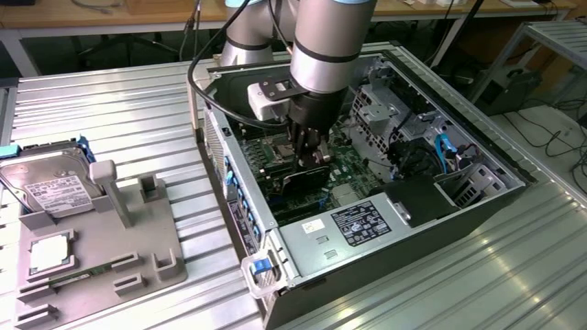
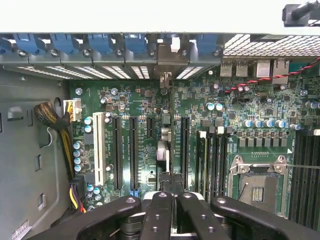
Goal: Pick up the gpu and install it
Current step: 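Insert the gpu into the slot, then press down on the gpu until it lock into place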
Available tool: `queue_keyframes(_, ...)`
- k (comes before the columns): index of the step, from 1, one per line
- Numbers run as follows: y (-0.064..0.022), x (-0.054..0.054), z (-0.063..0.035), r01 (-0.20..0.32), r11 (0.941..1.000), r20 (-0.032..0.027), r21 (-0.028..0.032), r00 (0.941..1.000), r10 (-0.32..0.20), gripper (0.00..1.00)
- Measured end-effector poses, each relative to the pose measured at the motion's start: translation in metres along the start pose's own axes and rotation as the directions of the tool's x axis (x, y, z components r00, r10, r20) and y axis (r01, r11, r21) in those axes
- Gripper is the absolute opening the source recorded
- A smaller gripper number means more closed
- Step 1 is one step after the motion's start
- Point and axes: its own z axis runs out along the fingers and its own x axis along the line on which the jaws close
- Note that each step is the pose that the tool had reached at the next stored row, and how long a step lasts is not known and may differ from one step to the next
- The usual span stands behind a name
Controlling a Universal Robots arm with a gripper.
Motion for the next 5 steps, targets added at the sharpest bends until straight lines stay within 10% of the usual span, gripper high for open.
queue_keyframes(5,0.0,0.0,0.0,0.0,1.0,-0.0001,0.0,1.0,0.0,0.11)
